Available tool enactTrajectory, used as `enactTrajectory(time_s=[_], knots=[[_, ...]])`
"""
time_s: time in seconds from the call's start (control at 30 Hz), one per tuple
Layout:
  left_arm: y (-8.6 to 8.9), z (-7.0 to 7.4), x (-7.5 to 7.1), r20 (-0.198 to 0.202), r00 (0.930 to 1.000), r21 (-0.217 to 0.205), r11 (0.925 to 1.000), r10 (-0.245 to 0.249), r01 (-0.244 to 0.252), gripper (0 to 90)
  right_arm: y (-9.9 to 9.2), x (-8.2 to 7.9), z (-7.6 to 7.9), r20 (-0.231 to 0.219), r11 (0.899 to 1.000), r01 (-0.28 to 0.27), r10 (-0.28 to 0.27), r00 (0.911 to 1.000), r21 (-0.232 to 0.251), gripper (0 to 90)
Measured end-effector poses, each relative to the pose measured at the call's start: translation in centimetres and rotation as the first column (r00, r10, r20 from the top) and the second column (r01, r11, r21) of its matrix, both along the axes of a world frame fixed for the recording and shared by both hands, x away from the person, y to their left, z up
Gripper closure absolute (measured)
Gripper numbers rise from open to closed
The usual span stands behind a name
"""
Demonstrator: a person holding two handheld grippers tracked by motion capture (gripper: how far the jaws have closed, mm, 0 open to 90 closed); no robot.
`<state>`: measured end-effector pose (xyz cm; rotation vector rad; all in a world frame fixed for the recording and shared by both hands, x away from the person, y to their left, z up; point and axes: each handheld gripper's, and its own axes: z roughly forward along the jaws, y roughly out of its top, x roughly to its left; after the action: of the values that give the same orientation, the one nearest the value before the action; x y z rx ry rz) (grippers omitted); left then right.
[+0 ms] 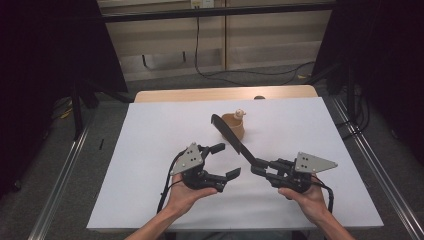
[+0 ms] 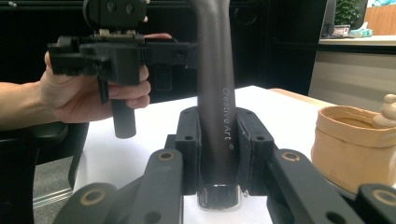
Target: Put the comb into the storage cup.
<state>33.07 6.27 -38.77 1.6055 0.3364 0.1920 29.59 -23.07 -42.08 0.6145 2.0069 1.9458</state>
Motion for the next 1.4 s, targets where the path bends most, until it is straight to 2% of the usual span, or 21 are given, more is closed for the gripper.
enactTrajectory(time_s=[0.23, 0.4, 0.6, 0.8, 0.87, 1.0, 1.07, 1.13, 1.4], knots=[[-0.8, -0.1, 0.3, -0.007, 0.9997, 0.003, 0.9997, -0.025, 0.025, 22.3, 0.2, -0.1, 0.0, 0.003, 1.000, -0.003, 0.003, 1.0000, 0.009, 72.8], [-1.3, -0.2, 0.7, -0.038, 0.9990, -0.015, 0.9996, -0.024, 0.023, 29.7, 0.0, -0.1, 0.0, 0.001, 1.000, 0.005, -0.005, 1.0000, 0.013, 72.8], [-1.7, 0.1, 0.8, -0.047, 0.9975, -0.042, 0.9979, -0.052, 0.050, 40.2, 0.1, -0.1, -0.1, -0.001, 1.000, 0.001, -0.001, 1.0000, 0.009, 72.8], [-2.2, 0.2, 1.0, -0.062, 0.9965, -0.054, 0.9971, -0.057, 0.054, 49.4, 0.1, -0.1, -0.1, 0.002, 1.000, 0.003, -0.003, 1.0000, 0.007, 72.8], [-2.3, 0.5, 1.1, -0.063, 0.9965, -0.062, 0.9968, -0.054, 0.050, 56.3, 0.0, 0.0, -0.1, 0.000, 1.000, 0.010, -0.010, 0.9999, 0.005, 72.8], [-2.5, 0.7, 1.3, -0.072, 0.9956, -0.067, 0.9963, -0.059, 0.054, 56.7, 0.1, 0.0, -0.1, 0.001, 1.000, 0.004, -0.004, 1.0000, 0.005, 72.8], [-2.6, 0.7, 1.4, -0.086, 0.9932, -0.074, 0.9947, -0.078, 0.072, 61.9, 0.1, 0.0, -0.1, 0.002, 1.000, 0.004, -0.004, 1.0000, 0.004, 72.8], [-2.6, 0.7, 1.4, -0.093, 0.9926, -0.077, 0.9945, -0.078, 0.071, 63.0, 0.1, 0.0, -0.2, -0.001, 1.000, 0.003, -0.003, 1.0000, 0.006, 72.8], [-2.4, 0.7, 1.7, -0.143, 0.9831, -0.085, 0.9910, -0.115, 0.103, 66.9, 0.3, 0.0, -0.4, -0.001, 1.000, -0.004, 0.004, 1.0000, -0.005, 72.8]])
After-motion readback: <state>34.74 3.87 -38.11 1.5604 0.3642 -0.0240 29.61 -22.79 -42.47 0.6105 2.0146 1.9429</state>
